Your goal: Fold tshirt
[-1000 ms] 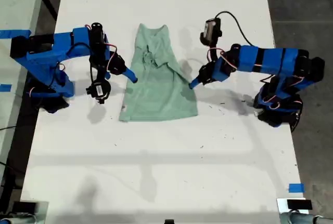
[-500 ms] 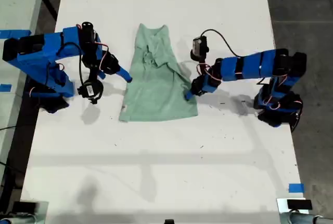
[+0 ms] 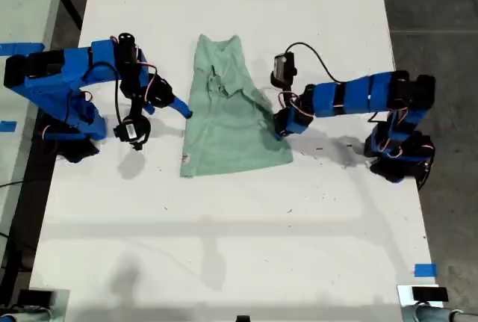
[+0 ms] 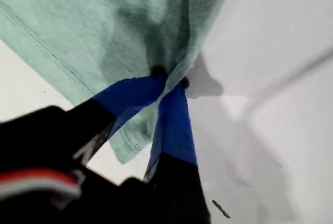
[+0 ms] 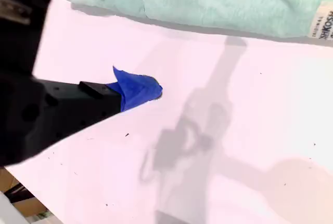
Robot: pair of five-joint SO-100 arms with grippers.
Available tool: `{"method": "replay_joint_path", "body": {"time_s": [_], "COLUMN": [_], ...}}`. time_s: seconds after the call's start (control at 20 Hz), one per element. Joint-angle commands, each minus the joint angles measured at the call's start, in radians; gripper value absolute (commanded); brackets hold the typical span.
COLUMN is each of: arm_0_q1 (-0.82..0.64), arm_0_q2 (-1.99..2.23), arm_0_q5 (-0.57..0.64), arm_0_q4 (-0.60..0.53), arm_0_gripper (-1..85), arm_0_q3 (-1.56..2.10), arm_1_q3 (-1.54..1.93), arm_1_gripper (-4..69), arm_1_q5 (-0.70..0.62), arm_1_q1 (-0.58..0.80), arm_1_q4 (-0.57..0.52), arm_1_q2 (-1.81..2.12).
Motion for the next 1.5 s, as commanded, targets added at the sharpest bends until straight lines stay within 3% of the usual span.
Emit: {"method": "replay_joint_path", "body": {"time_s": [0.0, 0.25, 0.55, 0.75, 1.1, 1.15, 1.35, 1.45], "arm_0_q1": [-0.009, 0.003, 0.011, 0.012, 0.012, 0.012, 0.018, 0.020], "arm_0_q2": [0.028, 0.028, 0.038, 0.041, 0.043, 0.043, 0.044, 0.044], "arm_0_q5": [-0.005, -0.009, -0.015, -0.018, -0.018, -0.018, -0.025, -0.026], "arm_0_q4": [-0.006, -0.006, -0.002, -0.002, 0.003, 0.005, 0.011, 0.011], "arm_0_gripper": [35.3, 35.0, 34.8, 34.8, 34.6, 34.6, 34.6, 34.6], "arm_0_q3": [-0.008, -0.002, 0.002, 0.003, 0.003, 0.002, 0.000, -0.002], "arm_1_q3": [-0.061, -0.348, -0.746, -0.942, -0.899, -0.902, -0.927, -0.968], "arm_1_gripper": [-0.4, -0.7, -0.8, -0.8, -1.3, 0.6, 29.6, 30.4], "arm_1_q5": [0.021, 0.066, 0.095, 0.149, 0.184, 0.187, 0.187, 0.186], "arm_1_q1": [-0.031, -0.114, -0.155, -0.179, -0.183, -0.181, -0.179, -0.184], "arm_1_q4": [0.095, 0.393, 0.545, 0.472, 0.186, 0.160, 0.209, 0.298], "arm_1_q2": [0.002, -0.031, -0.178, -0.327, -0.512, -0.548, -0.565, -0.511]}}
